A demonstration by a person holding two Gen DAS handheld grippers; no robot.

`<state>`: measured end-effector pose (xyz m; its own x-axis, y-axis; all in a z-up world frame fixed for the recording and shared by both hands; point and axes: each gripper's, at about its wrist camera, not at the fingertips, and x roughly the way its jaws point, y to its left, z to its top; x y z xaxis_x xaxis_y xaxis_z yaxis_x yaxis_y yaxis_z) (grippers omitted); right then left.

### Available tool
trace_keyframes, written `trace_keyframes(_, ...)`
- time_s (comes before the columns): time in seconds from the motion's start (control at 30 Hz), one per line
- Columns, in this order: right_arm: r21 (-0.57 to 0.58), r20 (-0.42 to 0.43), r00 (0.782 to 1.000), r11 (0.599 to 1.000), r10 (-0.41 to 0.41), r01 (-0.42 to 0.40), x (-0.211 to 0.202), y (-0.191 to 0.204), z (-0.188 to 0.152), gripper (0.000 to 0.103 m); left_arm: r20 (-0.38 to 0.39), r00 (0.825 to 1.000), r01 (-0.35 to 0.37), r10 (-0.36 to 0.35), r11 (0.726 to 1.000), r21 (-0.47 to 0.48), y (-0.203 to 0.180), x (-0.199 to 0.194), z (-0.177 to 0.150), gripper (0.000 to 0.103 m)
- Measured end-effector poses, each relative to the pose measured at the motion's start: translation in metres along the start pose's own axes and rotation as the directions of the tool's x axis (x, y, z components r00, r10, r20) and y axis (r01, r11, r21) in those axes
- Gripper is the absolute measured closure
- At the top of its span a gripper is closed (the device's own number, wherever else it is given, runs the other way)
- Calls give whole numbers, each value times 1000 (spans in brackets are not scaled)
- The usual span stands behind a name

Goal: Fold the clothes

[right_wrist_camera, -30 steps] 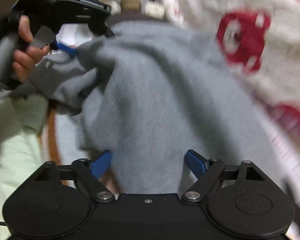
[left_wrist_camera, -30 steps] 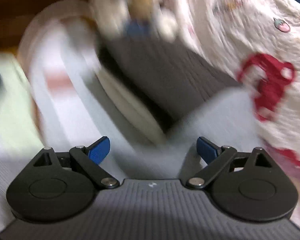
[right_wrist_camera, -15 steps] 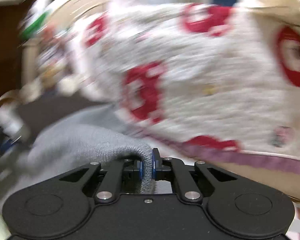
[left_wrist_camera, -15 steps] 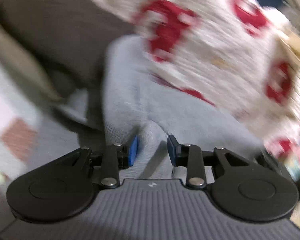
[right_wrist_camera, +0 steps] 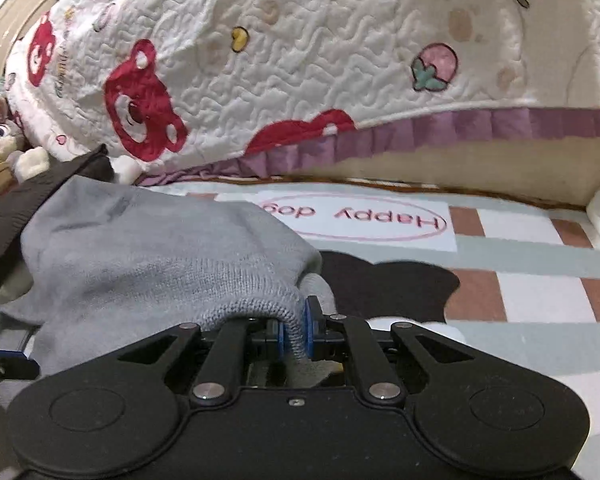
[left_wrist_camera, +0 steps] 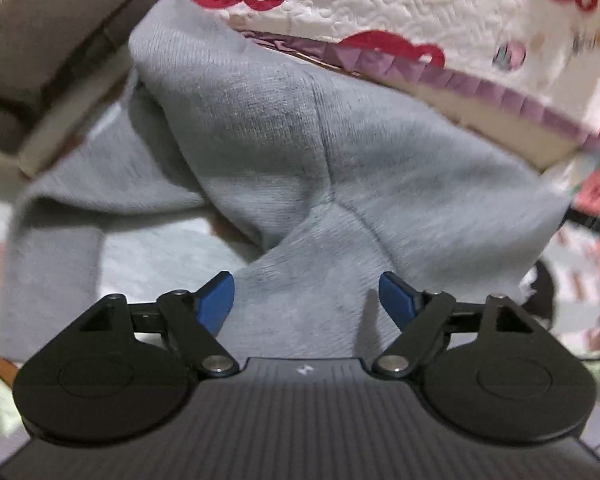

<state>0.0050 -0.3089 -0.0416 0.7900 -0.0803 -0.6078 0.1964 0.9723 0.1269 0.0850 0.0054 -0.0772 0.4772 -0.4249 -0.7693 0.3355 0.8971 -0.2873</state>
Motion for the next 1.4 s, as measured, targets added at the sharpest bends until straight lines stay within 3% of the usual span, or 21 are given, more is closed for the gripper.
trace_keyframes(0.03, -17, 6, 1000, 1000, 6, -6, 2, 4, 3, 93, -31, 999, -17, 18, 999, 33, -1, 4, -2, 12)
trace_keyframes(0.1, -58, 19, 1000, 998, 24, -23, 2, 10, 4, 93, -89, 995, -46, 55, 994, 96, -1, 13, -7, 9)
trace_keyframes(0.2, -85, 43, 996, 994, 75, -71, -4, 16, 3, 93, -147, 988, -46, 52, 998, 42, 9, 30, -10, 11)
trace_keyframes(0.23, -88, 52, 994, 992, 95, -90, -7, 17, 2, 93, -131, 990, -43, 48, 998, 41, 9, 28, -9, 15)
trace_keyframes(0.33, -95, 116, 980, 984, 161, -150, -20, 18, 1, 93, -96, 995, -5, 8, 999, 38, 9, 19, -4, 72)
trace_keyframes(0.37, -104, 162, 967, 978, 195, -180, -27, 18, 0, 93, -93, 995, 44, -42, 999, 13, 10, 15, -3, 81)
trace_keyframes(0.53, -116, 270, 937, 974, 222, -197, -60, 24, 11, 93, -6, 968, 250, -252, 965, -72, 11, -12, -2, 88)
trace_keyframes(0.63, -75, 331, 916, 974, 226, -213, -84, 19, 25, 98, 74, 956, 288, -282, 955, -72, 9, -34, 3, 88)
trace_keyframes(0.7, -49, 369, 903, 975, 221, -218, -98, 15, 33, 99, 131, 955, 273, -265, 961, -49, 6, -47, 5, 80)
trace_keyframes(0.77, -47, 385, 913, 991, 134, -126, -101, 5, 37, 99, 163, 960, 236, -229, 971, -26, 2, -58, 5, 56)
trace_keyframes(0.9, 11, 301, 952, 998, -56, 55, -74, -30, 27, 100, 150, 976, 166, -160, 986, -32, 4, -58, 3, 48)
trace_keyframes(1.0, 142, 53, 984, 977, -171, 162, -28, -82, 6, 96, 98, 989, 120, -112, 989, -81, 12, -45, 4, 41)
trace_keyframes(1.1, 266, -178, 957, 926, -227, 269, 2, -125, -18, 93, 42, 993, 117, -113, 987, -112, 21, -38, 4, 33)
trace_keyframes(1.17, 319, -183, 963, 915, -198, 249, -5, -138, -27, 88, 20, 993, 117, -115, 989, -96, 16, -29, 2, 23)
trace_keyframes(1.27, 348, -154, 977, 917, -149, 195, -19, -144, -27, 87, -14, 993, 116, -117, 991, -73, 8, -17, -1, 21)
trace_keyframes(1.33, 346, -126, 986, 927, -107, 145, -26, -140, -21, 81, -37, 992, 116, -118, 992, -57, 2, -9, -3, 17)
trace_keyframes(1.4, 357, -96, 995, 932, -24, 56, -30, -134, -13, 68, -59, 992, 113, -116, 993, -41, -4, 0, -5, 6)
